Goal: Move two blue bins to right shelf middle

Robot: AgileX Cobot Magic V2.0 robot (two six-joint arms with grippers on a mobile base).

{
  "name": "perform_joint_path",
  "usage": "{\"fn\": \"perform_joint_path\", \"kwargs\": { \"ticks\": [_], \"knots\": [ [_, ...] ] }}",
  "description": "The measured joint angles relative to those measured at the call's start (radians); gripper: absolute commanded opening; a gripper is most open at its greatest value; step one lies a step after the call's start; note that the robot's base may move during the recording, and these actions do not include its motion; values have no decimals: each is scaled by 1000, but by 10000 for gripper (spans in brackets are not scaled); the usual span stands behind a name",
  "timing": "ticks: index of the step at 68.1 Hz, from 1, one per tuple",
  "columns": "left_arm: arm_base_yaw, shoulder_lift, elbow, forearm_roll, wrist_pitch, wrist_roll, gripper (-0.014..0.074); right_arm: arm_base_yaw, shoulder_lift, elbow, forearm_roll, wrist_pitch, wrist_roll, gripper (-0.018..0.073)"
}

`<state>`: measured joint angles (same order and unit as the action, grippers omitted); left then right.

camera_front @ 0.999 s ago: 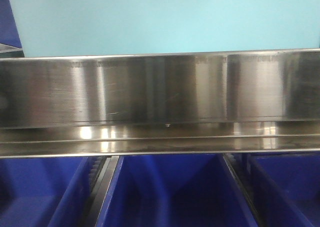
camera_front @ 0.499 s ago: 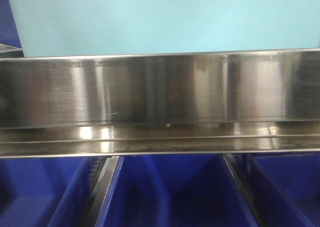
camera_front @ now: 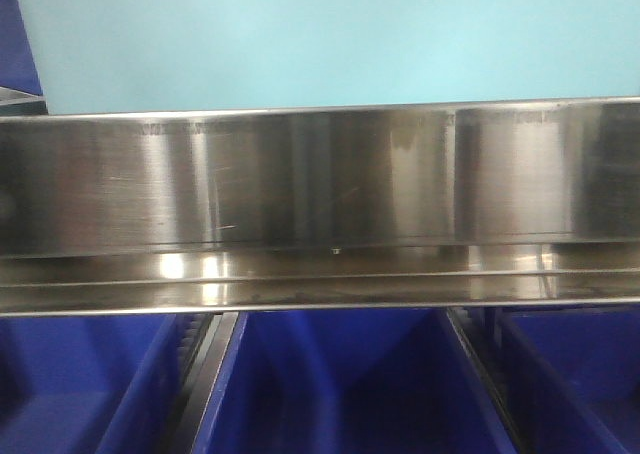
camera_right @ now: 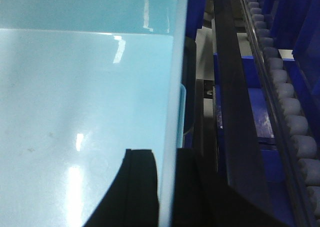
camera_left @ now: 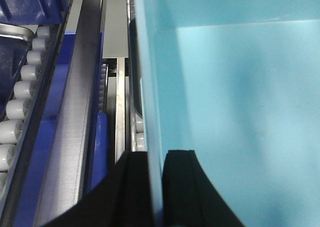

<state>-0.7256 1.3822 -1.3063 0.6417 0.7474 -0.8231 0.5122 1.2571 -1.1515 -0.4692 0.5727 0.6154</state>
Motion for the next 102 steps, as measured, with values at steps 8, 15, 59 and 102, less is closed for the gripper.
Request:
{"fn": "perform_joint_path", "kwargs": {
  "ticks": [8, 15, 59, 102],
  "knots": [
    [0, 0, 0, 0, 0, 0, 94, 0, 0, 0, 0, 0, 0, -15],
    [0, 0, 1, 0, 0, 0, 277, 0, 0, 0, 0, -8, -2, 214],
    [0, -53, -86, -148, 196, 35, 347, 0, -6, -219, 95, 297, -92, 309],
    [49, 84, -281, -312, 473, 191, 325, 0, 104, -332, 301, 648, -222, 307]
  ]
}}
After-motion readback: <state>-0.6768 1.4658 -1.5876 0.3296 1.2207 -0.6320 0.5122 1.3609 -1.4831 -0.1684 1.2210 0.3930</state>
